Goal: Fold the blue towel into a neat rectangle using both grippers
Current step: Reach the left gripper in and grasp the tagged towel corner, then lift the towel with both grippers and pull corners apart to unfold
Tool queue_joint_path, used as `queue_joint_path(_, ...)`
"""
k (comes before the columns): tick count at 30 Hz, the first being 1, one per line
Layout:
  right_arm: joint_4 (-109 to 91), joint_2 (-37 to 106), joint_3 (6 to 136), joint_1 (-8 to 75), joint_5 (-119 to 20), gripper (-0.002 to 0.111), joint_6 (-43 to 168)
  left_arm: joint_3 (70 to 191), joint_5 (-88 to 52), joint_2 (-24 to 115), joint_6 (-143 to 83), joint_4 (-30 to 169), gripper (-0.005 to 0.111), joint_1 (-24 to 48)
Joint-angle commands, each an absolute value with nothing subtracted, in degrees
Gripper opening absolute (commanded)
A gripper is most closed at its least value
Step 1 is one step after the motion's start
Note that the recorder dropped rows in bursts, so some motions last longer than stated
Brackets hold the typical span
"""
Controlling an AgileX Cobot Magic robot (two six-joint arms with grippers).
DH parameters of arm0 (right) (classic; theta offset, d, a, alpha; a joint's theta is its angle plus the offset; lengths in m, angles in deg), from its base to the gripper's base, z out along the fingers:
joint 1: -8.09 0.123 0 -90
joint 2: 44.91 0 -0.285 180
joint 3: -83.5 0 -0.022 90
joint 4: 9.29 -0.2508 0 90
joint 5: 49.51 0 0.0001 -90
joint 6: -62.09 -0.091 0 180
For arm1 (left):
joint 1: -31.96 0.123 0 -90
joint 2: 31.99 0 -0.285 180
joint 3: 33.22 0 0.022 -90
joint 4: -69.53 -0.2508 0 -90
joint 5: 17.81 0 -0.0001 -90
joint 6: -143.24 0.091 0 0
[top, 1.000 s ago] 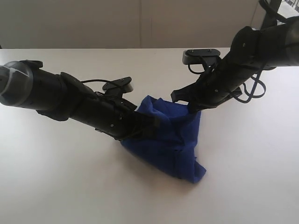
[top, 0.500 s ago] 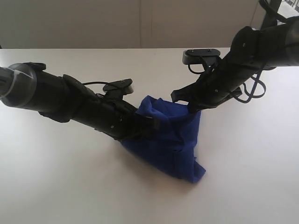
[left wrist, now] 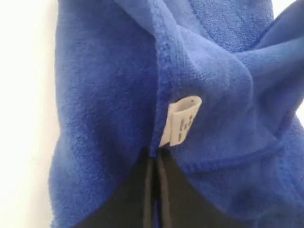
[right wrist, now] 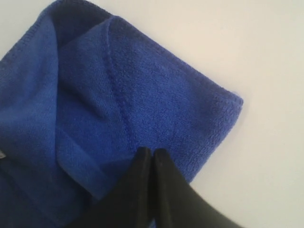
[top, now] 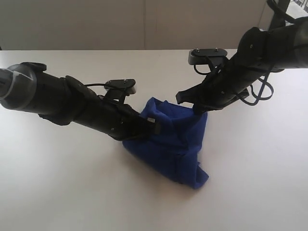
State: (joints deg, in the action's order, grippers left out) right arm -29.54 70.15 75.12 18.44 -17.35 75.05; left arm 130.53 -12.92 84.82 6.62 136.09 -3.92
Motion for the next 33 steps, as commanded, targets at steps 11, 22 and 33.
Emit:
queue_joint_path(11, -18.9, 55.4, 74.9, 18.4, -14.6, 0.000, 75.4, 130.6, 3.9, 64.0, 6.7, 122.0, 0.000, 5.3)
queue_joint_path(22, -11.6, 36.8, 74.9, 18.4, -8.8, 0.000, 79.2, 130.6, 20.5, 42.9, -7.5, 94.6, 0.000, 7.9)
queue_joint_path(33, -11.5, 20.8, 74.9, 18.4, -3.5, 0.000, 82.9, 130.6, 26.6, 22.9, -16.1, 84.1, 0.000, 7.9)
